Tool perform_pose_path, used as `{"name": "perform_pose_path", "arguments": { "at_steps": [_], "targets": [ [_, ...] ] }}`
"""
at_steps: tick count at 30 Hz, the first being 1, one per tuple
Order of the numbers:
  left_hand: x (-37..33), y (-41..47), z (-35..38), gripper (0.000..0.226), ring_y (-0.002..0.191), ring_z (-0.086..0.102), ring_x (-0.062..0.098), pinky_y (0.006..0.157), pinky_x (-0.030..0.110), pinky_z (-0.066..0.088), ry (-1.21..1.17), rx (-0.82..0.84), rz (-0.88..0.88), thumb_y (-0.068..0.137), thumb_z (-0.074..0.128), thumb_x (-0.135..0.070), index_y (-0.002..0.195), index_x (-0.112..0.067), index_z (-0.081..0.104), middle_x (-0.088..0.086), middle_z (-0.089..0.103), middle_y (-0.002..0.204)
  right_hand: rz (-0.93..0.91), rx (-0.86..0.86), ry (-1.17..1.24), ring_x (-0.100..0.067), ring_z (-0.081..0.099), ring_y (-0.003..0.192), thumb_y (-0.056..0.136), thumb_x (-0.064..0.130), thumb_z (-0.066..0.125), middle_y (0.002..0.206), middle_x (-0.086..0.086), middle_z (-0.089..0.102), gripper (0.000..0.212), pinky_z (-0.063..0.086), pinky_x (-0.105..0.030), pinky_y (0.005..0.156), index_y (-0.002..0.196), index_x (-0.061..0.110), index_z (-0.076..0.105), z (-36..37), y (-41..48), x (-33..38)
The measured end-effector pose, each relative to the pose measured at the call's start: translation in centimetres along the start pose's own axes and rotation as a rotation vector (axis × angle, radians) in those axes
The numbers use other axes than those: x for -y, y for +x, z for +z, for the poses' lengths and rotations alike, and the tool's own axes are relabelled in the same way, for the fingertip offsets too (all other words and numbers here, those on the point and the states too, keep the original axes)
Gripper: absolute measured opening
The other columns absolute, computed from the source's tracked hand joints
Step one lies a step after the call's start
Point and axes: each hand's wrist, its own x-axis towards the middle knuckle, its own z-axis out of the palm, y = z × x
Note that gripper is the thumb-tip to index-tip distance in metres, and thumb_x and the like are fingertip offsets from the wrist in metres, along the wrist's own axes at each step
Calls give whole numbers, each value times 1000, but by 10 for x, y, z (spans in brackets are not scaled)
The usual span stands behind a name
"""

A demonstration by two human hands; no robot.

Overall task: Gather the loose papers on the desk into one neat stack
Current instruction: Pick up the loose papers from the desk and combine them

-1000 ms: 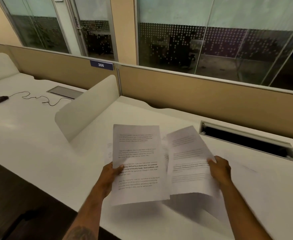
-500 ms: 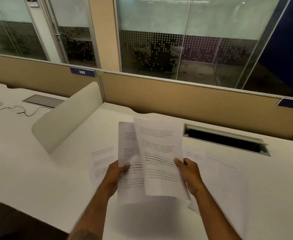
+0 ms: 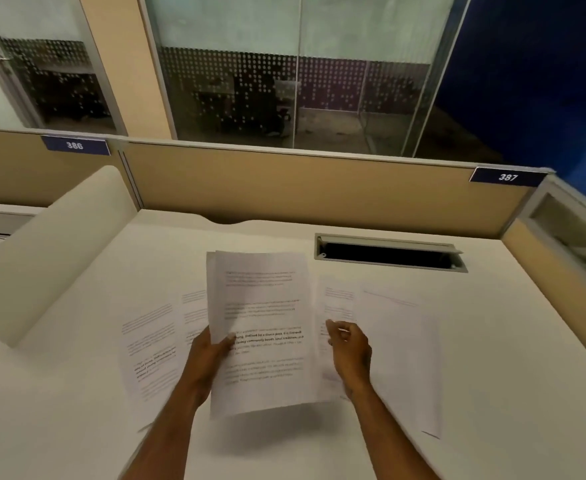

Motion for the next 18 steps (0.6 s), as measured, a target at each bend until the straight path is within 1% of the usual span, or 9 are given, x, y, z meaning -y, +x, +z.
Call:
{"name": "perform_pose_path", "arguments": {
  "at_steps": [2, 4, 6, 8, 10, 12, 14, 16, 18],
  "targets": [
    [1, 5, 1, 36, 96, 77, 37, 83, 61, 61, 1, 8, -7, 94, 68, -16, 130, -16, 62, 15, 78, 112, 90, -202, -302, -33, 61, 111, 93, 36, 63, 123, -14, 65, 36, 52, -41, 90, 119, 11, 62, -37, 4, -36],
    [2, 10, 3, 34, 94, 77, 38, 81, 61, 61, 6, 19, -10, 95, 67, -16, 129, -14, 63, 17, 78, 111, 282, -317, -569, -39, 51, 118, 92, 39, 63, 129, -20, 53, 46, 47, -48, 95, 126, 9, 56, -76, 3, -78],
    [2, 13, 6, 34, 95, 76, 40, 83, 63, 60, -4, 24, -15, 95, 66, -16, 129, -13, 63, 18, 78, 111, 446, -351, -680, -41, 45, 118, 89, 45, 64, 128, -22, 47, 55, 45, -51, 97, 125, 6, 51, -104, 0, -106],
    [1, 15, 8, 34, 97, 75, 44, 84, 68, 57, -17, 21, -26, 96, 65, -17, 130, -12, 62, 20, 77, 112, 477, -339, -720, -41, 46, 116, 85, 46, 68, 124, -23, 46, 58, 45, -52, 95, 121, 3, 52, -119, 0, -119],
    [-1, 17, 10, 33, 96, 75, 45, 83, 69, 57, 3, 23, -31, 96, 64, -17, 129, -12, 62, 20, 77, 112, 493, -309, -686, -42, 48, 115, 84, 41, 72, 123, -23, 50, 58, 46, -51, 93, 122, 3, 52, -124, 4, -125],
    [-1, 21, 11, 32, 95, 75, 46, 82, 70, 57, 3, 21, -34, 96, 64, -17, 128, -12, 62, 21, 77, 112, 533, -317, -545, -42, 53, 115, 82, 33, 76, 123, -23, 58, 56, 46, -50, 94, 126, 5, 54, -125, 8, -129],
    [-1, 24, 14, 31, 93, 76, 45, 81, 70, 57, -4, 7, -42, 96, 64, -17, 127, -12, 63, 21, 77, 110, 541, -324, -365, -41, 64, 102, 77, 22, 78, 109, -22, 69, 45, 52, -48, 92, 116, 4, 65, -130, 11, -128],
    [-3, 25, 17, 30, 90, 76, 44, 80, 70, 57, -11, -9, -50, 96, 64, -16, 125, -13, 63, 20, 78, 108, 510, -359, -176, -40, 67, 89, 75, 12, 77, 97, -23, 73, 33, 57, -49, 86, 104, -3, 73, -136, 15, -123],
    [-6, 27, 17, 31, 92, 75, 46, 82, 71, 56, -21, -15, -53, 95, 64, -15, 126, -12, 63, 21, 77, 110, 452, -457, -1, -42, 67, 93, 77, 9, 76, 103, -25, 72, 33, 57, -52, 88, 107, -5, 71, -142, 18, -108]
  ]
}}
